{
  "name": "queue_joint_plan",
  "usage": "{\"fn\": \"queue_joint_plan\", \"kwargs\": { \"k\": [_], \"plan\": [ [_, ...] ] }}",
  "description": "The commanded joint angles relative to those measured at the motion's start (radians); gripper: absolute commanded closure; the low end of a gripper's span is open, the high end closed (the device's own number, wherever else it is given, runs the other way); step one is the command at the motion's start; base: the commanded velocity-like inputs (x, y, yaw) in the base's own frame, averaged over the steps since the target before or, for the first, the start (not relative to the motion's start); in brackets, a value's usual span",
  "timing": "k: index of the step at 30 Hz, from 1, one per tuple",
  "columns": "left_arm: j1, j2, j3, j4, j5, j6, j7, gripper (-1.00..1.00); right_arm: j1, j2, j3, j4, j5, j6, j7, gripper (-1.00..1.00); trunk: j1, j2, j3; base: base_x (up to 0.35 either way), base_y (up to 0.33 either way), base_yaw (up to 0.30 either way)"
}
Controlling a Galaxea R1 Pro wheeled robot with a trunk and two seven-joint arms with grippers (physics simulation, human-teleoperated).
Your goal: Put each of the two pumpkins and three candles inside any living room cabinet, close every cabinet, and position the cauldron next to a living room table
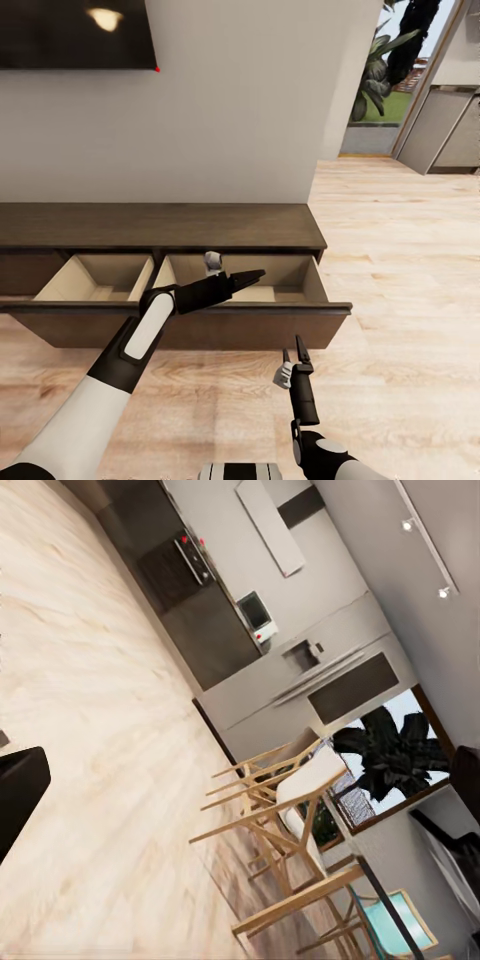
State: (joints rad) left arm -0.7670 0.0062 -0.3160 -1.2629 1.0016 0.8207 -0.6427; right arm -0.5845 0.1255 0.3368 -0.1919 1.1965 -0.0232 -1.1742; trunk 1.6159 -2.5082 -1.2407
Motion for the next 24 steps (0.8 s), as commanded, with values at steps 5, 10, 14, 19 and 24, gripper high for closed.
{"fn": "queue_joint_plan", "kwargs": {
  "k": [5, 10, 14, 19, 24],
  "plan": [
    [0.001, 0.001, 0.0, 0.0, 0.0, 0.0, 0.0, -1.0, 0.0, 0.001, -0.003, -0.001, -0.001, -0.005, 0.003, -1.0, 0.0, 0.0, 0.0, -0.023, 0.0, 0.0],
    [0.001, 0.001, 0.0, -0.002, -0.001, 0.0, 0.0, -1.0, 0.0, 0.0, -0.007, 0.0, -0.005, -0.015, 0.009, -1.0, 0.0, 0.0, 0.0, -0.001, 0.0, 0.0],
    [0.001, 0.001, 0.0, -0.001, -0.001, 0.0, 0.0, -1.0, 0.0, 0.003, -0.006, 0.0, -0.006, -0.015, 0.01, -1.0, 0.0, 0.0, 0.0, 0.0, 0.0, 0.0],
    [0.001, 0.003, 0.0, -0.001, 0.0, 0.0, 0.0, -1.0, 0.0, 0.002, -0.003, 0.0, -0.006, -0.016, 0.008, -1.0, 0.0, 0.0, 0.0, 0.0, 0.0, 0.0],
    [0.002, 0.004, 0.0, 0.0, 0.0, 0.0, 0.0, -1.0, 0.0, 0.003, -0.002, 0.0, -0.005, -0.017, 0.008, -1.0, 0.0, 0.0, 0.0, 0.0, 0.0, 0.0]
  ]
}}
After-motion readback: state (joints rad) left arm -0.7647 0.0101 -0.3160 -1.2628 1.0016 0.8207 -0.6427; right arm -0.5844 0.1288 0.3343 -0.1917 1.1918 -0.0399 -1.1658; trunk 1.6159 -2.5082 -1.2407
